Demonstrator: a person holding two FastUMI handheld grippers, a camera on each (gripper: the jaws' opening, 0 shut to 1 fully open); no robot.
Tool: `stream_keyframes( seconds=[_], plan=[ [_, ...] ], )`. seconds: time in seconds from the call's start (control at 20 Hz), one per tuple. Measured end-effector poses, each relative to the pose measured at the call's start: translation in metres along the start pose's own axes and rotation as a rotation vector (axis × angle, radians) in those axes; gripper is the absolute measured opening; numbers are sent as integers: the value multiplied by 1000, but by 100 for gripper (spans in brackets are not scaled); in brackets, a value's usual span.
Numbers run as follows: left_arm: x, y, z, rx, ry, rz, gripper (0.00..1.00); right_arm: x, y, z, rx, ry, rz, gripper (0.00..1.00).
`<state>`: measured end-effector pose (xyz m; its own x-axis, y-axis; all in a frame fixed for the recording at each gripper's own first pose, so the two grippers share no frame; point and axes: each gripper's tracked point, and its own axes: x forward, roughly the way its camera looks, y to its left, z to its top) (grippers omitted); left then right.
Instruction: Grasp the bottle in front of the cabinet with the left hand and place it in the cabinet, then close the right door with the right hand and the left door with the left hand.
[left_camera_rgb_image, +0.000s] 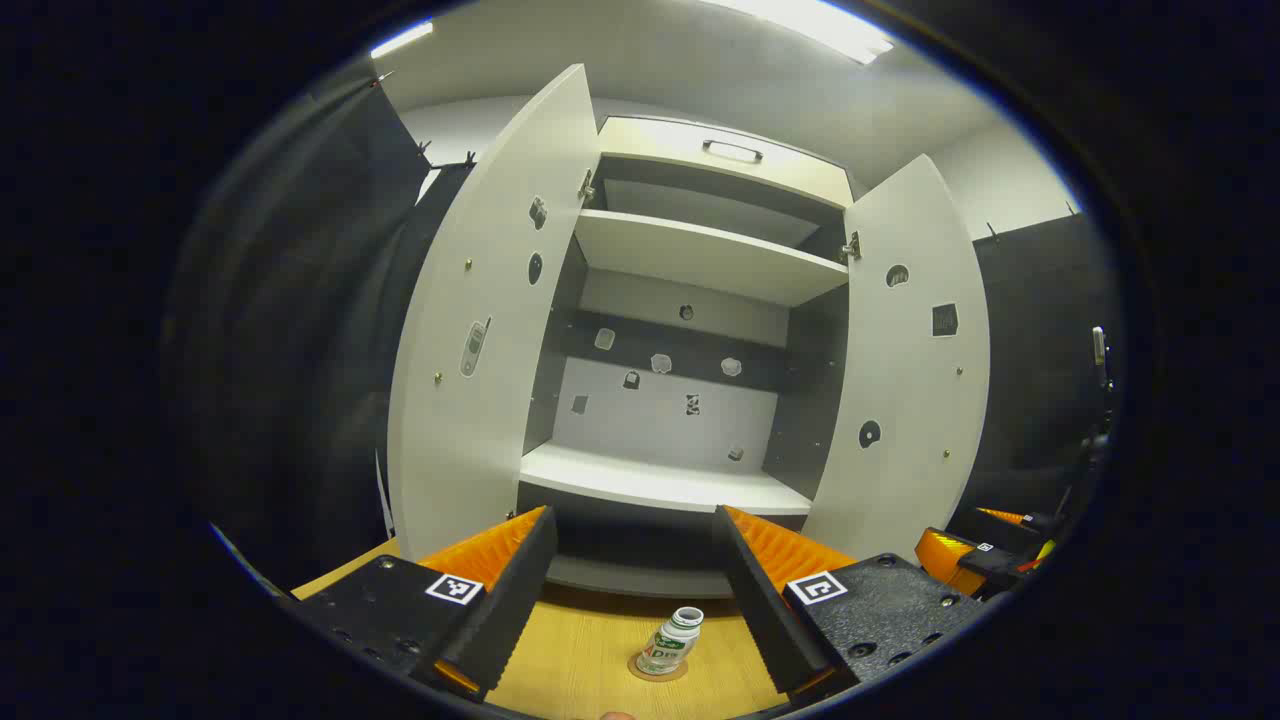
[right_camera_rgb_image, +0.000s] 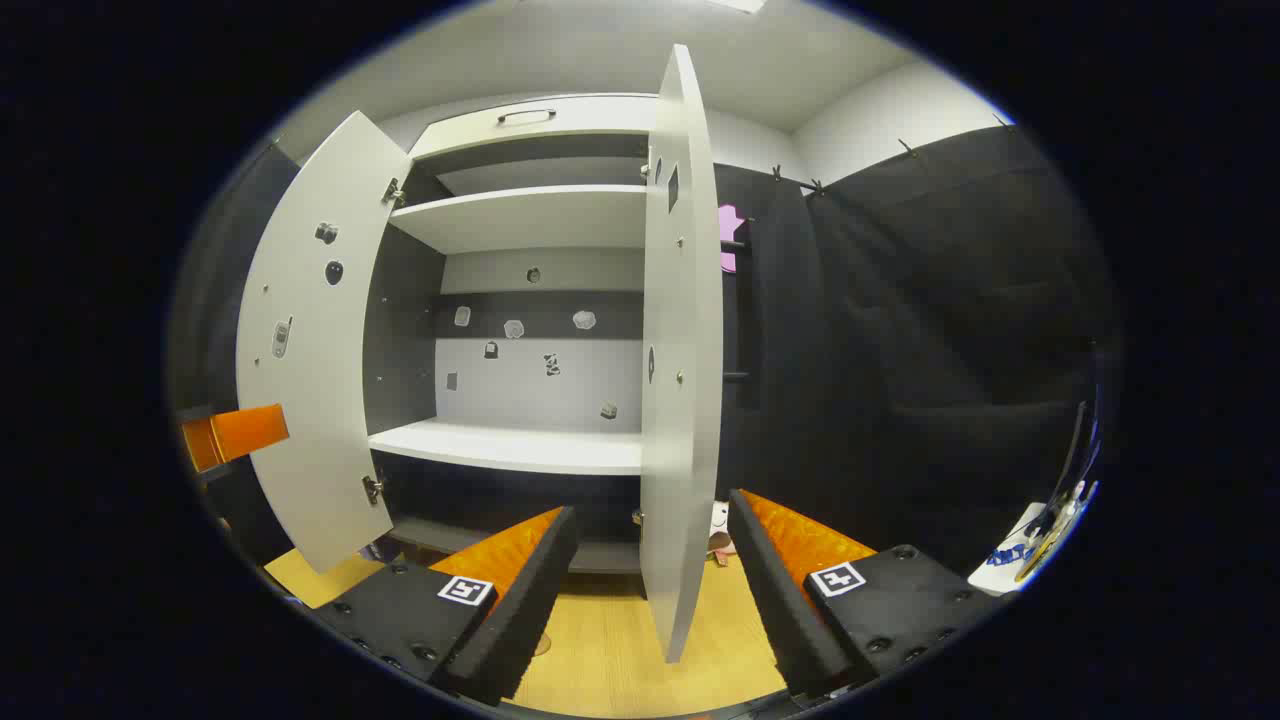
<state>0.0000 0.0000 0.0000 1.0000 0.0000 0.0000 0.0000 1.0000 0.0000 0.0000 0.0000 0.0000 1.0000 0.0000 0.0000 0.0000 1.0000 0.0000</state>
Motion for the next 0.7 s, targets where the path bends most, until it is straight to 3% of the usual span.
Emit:
stream_keyframes(
  seconds=[0.05, 0.3, 0.7],
  plan=[
    [-1, 3, 0, -1, -4, 6, 95, -1, 0, 0, -3, -6, 0, 100],
    [0, 11, 3, -20, -15, 20, 95, -9, -6, 2, -33, -19, -30, 99],
    [7, -3, 3, 1, 9, -34, 95, -25, -20, 14, -42, -65, -86, 99]
  ],
)
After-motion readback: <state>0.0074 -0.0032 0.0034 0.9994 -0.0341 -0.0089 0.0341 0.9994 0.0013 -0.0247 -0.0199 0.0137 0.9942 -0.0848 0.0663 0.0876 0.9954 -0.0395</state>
